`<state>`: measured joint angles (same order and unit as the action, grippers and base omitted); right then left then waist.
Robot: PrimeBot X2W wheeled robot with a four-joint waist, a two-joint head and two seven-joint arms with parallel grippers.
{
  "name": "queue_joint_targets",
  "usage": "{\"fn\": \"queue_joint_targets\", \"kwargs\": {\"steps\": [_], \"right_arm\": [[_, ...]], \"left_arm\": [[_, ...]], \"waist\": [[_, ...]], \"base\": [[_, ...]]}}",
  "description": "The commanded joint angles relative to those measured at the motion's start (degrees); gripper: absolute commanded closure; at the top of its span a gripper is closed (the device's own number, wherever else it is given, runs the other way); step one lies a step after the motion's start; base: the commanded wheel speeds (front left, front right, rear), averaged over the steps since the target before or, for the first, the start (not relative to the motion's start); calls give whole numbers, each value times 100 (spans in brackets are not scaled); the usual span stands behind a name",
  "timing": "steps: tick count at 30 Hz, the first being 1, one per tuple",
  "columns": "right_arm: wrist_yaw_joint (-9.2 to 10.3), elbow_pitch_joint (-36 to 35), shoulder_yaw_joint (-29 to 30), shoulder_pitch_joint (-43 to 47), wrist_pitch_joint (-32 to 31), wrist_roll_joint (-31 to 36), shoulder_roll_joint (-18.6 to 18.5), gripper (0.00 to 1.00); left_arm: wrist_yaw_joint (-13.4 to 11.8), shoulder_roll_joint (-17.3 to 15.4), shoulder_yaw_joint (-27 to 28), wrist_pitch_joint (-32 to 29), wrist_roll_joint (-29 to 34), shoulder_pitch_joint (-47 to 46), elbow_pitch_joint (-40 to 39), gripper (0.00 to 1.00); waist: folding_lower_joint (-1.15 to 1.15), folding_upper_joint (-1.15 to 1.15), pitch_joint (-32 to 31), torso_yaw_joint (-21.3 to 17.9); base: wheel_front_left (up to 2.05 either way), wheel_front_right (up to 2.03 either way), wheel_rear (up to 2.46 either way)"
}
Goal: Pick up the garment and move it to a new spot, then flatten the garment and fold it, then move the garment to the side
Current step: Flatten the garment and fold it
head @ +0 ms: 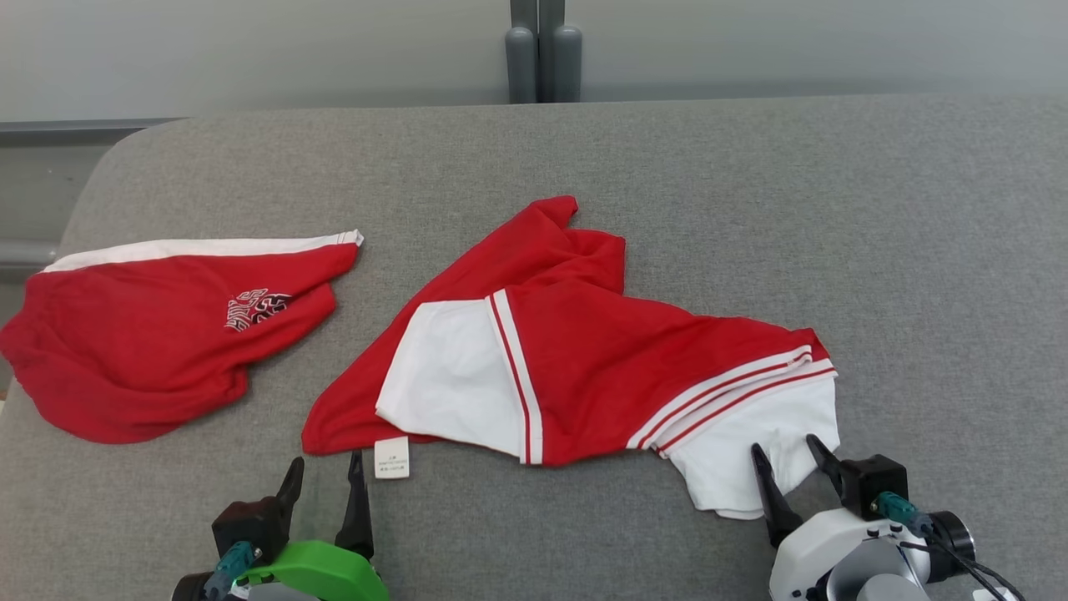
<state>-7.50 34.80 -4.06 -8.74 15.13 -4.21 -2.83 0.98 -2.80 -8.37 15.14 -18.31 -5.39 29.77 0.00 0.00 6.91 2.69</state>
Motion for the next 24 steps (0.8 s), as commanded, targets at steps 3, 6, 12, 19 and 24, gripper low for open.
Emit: {"fn": "queue_joint_targets", "kwargs": {"steps": [3,6,12,19,24], "right_arm": [[2,53,73,93,0,-18,-16,41],[2,69,144,75,0,-40,-15,100],[2,-235,407,96,1,-93,-17,100],[2,-762,853,-92,0,95,-15,100],[2,-1376,911,-475,1,203,-228,100]], "left_arm": [[5,-19,-13,0,-45,-90,-15,0],[18,-19,-13,0,-59,-89,-28,0],[10,-19,-2,0,-73,-55,-26,0],[26,-19,10,0,-96,-32,-7,0],[22,-19,-9,0,-100,-48,5,0]], "waist": [[0,0,-13,-22],[0,0,-18,-29],[0,0,-45,-48],[0,0,-99,-122],[0,0,-121,-174]], "base": [[0,0,0],[0,0,0],[0,0,0],[0,0,0],[0,0,0]]}}
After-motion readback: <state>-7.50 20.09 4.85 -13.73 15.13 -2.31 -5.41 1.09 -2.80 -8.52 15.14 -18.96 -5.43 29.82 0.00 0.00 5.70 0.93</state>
